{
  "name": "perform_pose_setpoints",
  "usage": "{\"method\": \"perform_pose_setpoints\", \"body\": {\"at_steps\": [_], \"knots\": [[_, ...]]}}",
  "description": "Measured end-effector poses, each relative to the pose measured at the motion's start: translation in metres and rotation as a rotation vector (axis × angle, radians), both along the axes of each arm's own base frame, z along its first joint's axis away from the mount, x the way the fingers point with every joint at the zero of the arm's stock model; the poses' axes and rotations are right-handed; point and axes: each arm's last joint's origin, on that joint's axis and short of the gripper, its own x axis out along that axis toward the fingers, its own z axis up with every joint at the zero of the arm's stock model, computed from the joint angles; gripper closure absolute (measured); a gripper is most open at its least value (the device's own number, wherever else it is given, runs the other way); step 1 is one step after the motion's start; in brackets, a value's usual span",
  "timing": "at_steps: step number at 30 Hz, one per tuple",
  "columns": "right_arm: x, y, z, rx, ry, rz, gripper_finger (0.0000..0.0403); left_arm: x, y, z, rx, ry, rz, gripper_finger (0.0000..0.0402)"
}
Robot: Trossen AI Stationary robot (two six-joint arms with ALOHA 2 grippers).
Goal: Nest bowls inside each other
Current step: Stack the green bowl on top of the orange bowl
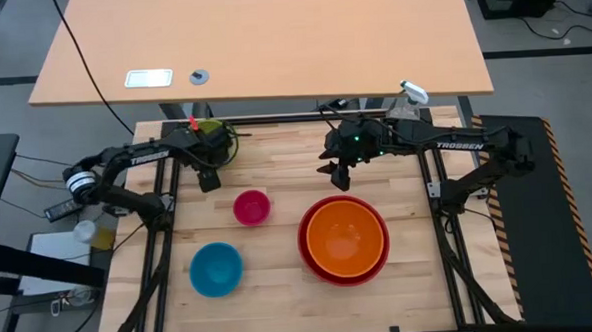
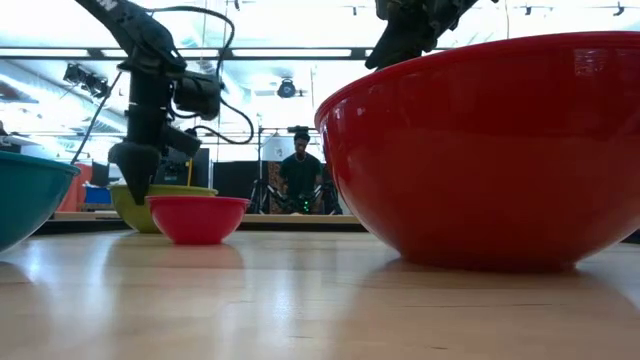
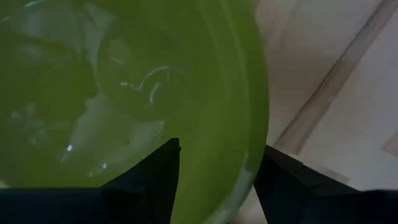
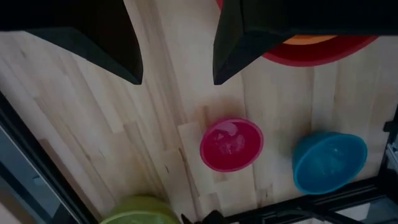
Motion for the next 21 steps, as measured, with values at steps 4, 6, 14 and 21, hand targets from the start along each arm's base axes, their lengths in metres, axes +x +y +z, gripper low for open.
{"method": "perform_pose_setpoints", "body": {"at_steps": [4,6,14,21], "knots": [[0.000,0.000,0.000,0.000,0.000,0.000,0.0202,0.004,0.002,-0.009,-0.023,0.032,-0.005,0.0211],[0.000,0.000,0.000,0.000,0.000,0.000,0.0202,0.005,0.003,-0.012,-0.031,0.040,0.000,0.0222],[0.000,0.000,0.000,0.000,0.000,0.000,0.0202,0.011,-0.003,-0.014,-0.051,0.026,-0.004,0.0367],[-0.002,-0.003,-0.001,0.041,0.008,-0.031,0.0202,0.016,-0.013,-0.009,-0.042,-0.021,0.022,0.0392]]}}
